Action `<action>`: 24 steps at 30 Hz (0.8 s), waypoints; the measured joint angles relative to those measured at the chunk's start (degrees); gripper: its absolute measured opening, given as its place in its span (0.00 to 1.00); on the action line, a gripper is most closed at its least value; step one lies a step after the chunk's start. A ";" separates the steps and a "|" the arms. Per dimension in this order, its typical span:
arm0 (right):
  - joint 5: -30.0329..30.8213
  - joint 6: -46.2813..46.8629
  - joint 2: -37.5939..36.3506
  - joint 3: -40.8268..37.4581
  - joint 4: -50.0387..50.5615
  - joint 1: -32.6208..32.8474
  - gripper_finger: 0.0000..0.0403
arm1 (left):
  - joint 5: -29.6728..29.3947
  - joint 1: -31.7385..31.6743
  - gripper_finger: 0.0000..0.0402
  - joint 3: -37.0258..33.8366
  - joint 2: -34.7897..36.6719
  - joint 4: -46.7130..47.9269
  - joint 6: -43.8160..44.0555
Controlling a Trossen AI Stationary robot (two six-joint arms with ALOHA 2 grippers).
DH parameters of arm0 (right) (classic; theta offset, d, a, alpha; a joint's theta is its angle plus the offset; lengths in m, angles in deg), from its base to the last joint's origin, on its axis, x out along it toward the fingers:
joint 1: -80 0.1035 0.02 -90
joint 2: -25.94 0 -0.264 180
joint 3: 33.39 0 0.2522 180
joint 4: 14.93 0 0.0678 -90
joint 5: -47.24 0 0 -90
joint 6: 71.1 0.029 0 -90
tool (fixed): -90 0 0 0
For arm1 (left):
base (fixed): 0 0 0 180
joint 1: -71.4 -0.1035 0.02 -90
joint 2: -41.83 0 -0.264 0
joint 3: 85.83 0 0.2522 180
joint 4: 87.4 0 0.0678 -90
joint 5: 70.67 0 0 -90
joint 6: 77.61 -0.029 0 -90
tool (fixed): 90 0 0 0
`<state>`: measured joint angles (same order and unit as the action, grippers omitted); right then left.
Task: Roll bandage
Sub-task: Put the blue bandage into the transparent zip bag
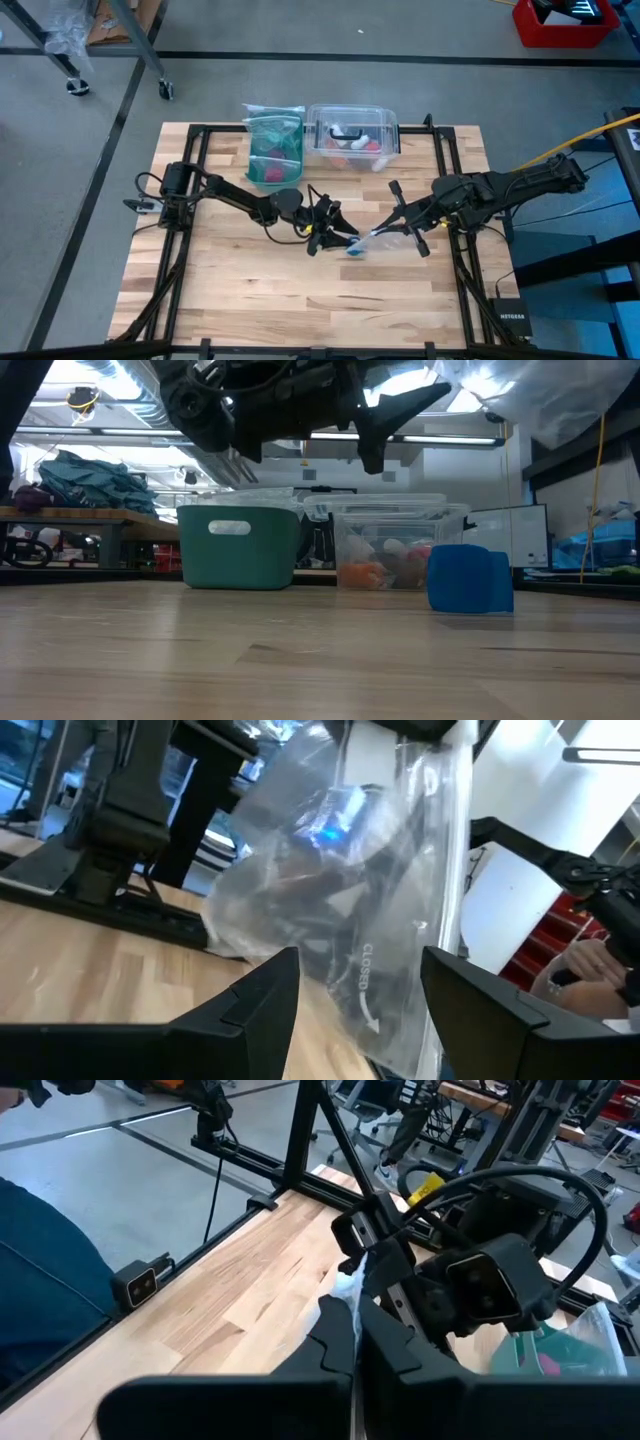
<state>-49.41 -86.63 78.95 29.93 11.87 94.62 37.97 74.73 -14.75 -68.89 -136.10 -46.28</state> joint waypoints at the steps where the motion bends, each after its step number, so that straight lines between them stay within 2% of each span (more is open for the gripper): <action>1: 0.00 0.00 0.00 0.00 0.00 0.01 0.00 | 0.00 0.04 0.50 0.08 -0.01 -0.01 0.02; 14: 0.00 0.00 0.02 0.00 2.64 0.01 0.00 | 3.96 0.02 0.50 0.08 0.00 -0.07 0.34; 24: 0.00 0.02 0.02 0.00 1.90 0.01 0.00 | 4.07 0.00 0.50 0.08 -0.02 0.04 0.17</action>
<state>-49.41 -86.61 78.97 29.93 13.77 94.62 42.03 74.73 -14.66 -68.91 -136.05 -46.10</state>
